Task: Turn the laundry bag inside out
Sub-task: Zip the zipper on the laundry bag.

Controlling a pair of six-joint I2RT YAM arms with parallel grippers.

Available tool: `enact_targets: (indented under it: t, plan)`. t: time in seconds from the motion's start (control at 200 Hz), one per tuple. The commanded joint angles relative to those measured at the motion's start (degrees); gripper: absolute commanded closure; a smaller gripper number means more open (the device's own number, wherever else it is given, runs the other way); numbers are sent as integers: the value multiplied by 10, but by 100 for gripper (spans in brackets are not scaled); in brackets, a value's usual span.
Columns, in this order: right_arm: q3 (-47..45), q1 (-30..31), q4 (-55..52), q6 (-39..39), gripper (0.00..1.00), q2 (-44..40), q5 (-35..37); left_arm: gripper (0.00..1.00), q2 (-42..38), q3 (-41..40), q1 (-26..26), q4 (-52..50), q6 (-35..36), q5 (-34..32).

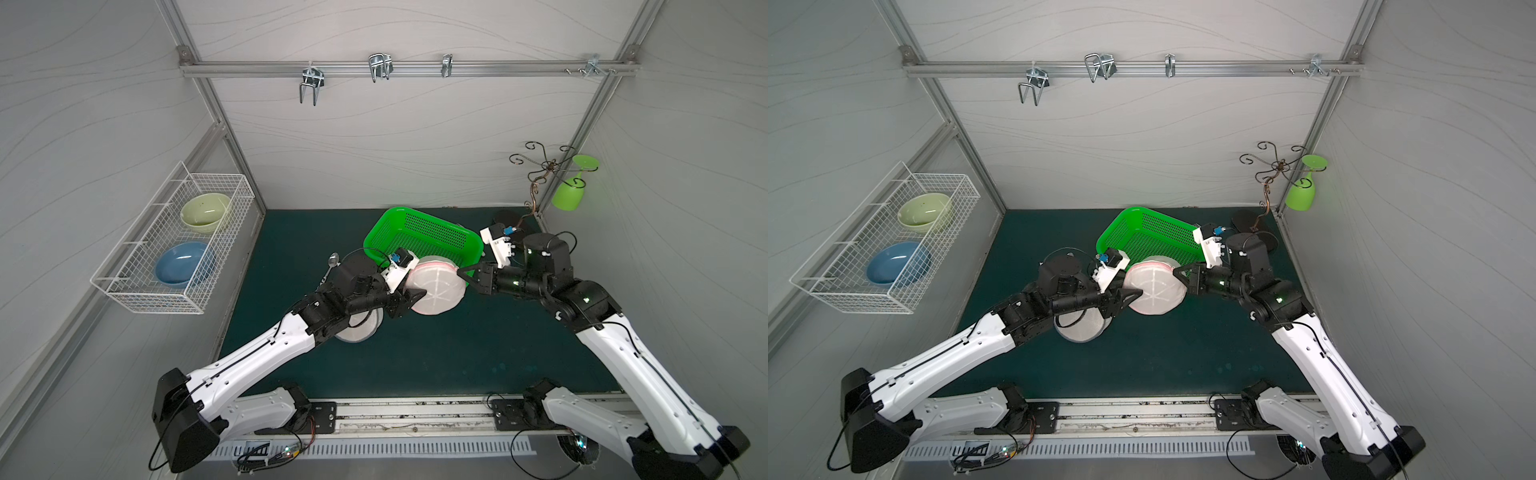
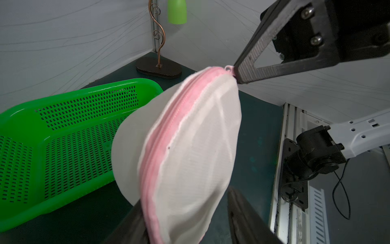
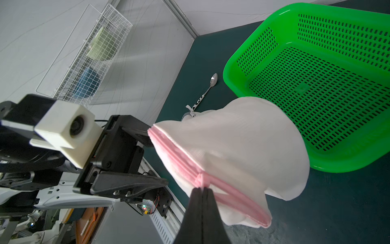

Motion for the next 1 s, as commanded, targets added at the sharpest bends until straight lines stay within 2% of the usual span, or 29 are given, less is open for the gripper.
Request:
enact_targets:
  t: [0.0, 0.055, 0.135, 0.23, 0.315, 0.465, 0.57, 0.73, 0.835, 0.995]
  plan:
    - [19, 7, -4, -27, 100, 1, 13, 39, 9, 24, -2, -10, 23, -19]
    - [23, 7, -14, -37, 100, 0, 31, 34, 11, 27, -2, -31, 37, -46]
    - [31, 7, -29, -53, 100, -2, 56, 33, 10, 28, -2, -56, 51, -82]
    - [35, 7, -39, -69, 100, -1, 60, 32, 4, 23, -1, -53, 60, -85]
    - [34, 7, -43, -73, 100, 4, 59, 32, 8, 34, -2, -36, 60, -50]
    - [30, 14, -45, -79, 100, 10, 51, 32, 37, 76, -8, -29, 67, 63]
    - [27, 26, -51, -88, 100, 19, 39, 32, 58, 104, -25, -35, 87, 63]
    - [33, 61, -55, -97, 100, 31, 37, 32, 86, 131, -27, -38, 77, 61]
    - [37, 82, -53, -94, 100, 34, 41, 39, 99, 138, -28, -48, 77, 63]
    - [36, 92, -45, -93, 100, 32, 46, 66, 102, 138, -28, -70, 84, 63]
